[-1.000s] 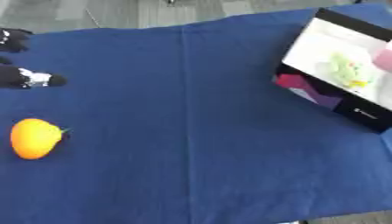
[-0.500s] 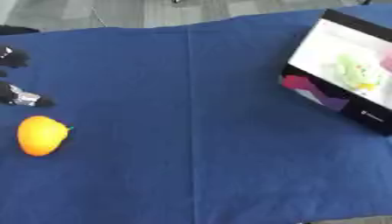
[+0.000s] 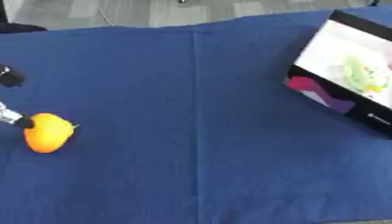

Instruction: Pick up the objects with one hand, pass them to the other hand, and then place them into the box on the other side of the table.

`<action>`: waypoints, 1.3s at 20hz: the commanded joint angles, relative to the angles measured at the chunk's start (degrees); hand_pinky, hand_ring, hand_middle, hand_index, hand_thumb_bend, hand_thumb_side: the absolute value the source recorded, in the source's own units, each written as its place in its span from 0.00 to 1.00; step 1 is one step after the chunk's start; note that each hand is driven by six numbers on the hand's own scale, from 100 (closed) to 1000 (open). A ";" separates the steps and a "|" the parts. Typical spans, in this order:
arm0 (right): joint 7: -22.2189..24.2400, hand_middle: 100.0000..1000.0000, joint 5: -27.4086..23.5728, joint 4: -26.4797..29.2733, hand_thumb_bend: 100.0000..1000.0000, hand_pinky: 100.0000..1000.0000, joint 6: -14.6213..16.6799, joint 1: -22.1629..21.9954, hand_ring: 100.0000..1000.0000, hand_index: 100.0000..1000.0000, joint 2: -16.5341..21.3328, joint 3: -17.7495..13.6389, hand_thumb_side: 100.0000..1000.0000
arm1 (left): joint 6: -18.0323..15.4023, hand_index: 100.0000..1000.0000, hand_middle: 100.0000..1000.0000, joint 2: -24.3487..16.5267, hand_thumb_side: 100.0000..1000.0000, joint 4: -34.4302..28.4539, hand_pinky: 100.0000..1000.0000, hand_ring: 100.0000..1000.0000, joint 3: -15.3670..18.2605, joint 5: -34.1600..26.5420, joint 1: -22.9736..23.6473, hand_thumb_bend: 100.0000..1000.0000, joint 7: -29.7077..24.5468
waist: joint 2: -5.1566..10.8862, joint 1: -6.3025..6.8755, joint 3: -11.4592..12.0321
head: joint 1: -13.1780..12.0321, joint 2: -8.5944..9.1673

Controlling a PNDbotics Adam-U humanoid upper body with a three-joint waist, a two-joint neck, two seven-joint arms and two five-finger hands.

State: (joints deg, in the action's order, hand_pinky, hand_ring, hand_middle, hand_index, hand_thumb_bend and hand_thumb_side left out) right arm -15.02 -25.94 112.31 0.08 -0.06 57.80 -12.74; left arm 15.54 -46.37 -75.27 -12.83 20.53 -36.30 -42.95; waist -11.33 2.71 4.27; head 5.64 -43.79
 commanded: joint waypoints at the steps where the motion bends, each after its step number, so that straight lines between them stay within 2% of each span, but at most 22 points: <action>1: -0.23 1.00 0.58 1.00 0.00 1.00 -0.21 0.09 1.00 1.00 1.13 -0.70 0.45 | -0.31 0.84 0.76 -1.61 0.21 0.29 0.86 0.88 0.88 1.09 -1.11 0.90 -1.62 | 0.84 0.37 -0.06 | -0.37 -0.33; 12: -0.21 1.00 1.06 0.92 0.00 1.00 -0.70 -0.43 1.00 1.00 0.31 -0.52 0.45 | -1.13 0.83 0.75 0.18 0.22 1.32 0.85 0.87 -1.16 1.84 -1.31 0.88 -3.18 | 0.73 0.37 -0.18 | -0.49 -0.33; 19: 0.06 1.00 1.20 0.82 0.00 1.00 -0.79 -0.67 1.00 1.00 -0.13 -0.44 0.45 | -0.37 0.78 0.74 1.54 0.21 1.27 0.84 0.85 -2.79 4.51 -0.86 0.88 -1.88 | 0.61 0.35 -0.26 | -0.30 -0.33; 26: 0.39 1.00 1.13 0.86 0.00 1.00 -0.78 -0.90 1.00 1.00 -0.59 -0.39 0.46 | -0.89 0.78 0.74 2.03 0.18 2.06 0.85 0.85 -4.61 7.09 -0.27 0.87 -4.13 | 0.48 0.31 -0.36 | -0.25 -0.33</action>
State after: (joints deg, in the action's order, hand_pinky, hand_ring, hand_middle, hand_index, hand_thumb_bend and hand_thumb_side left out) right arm -14.80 -24.99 112.32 -0.77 -1.09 56.14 -12.57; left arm 14.71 -43.18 -73.01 -17.60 27.02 -36.03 -46.58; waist -11.39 2.71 3.95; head 5.26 -43.79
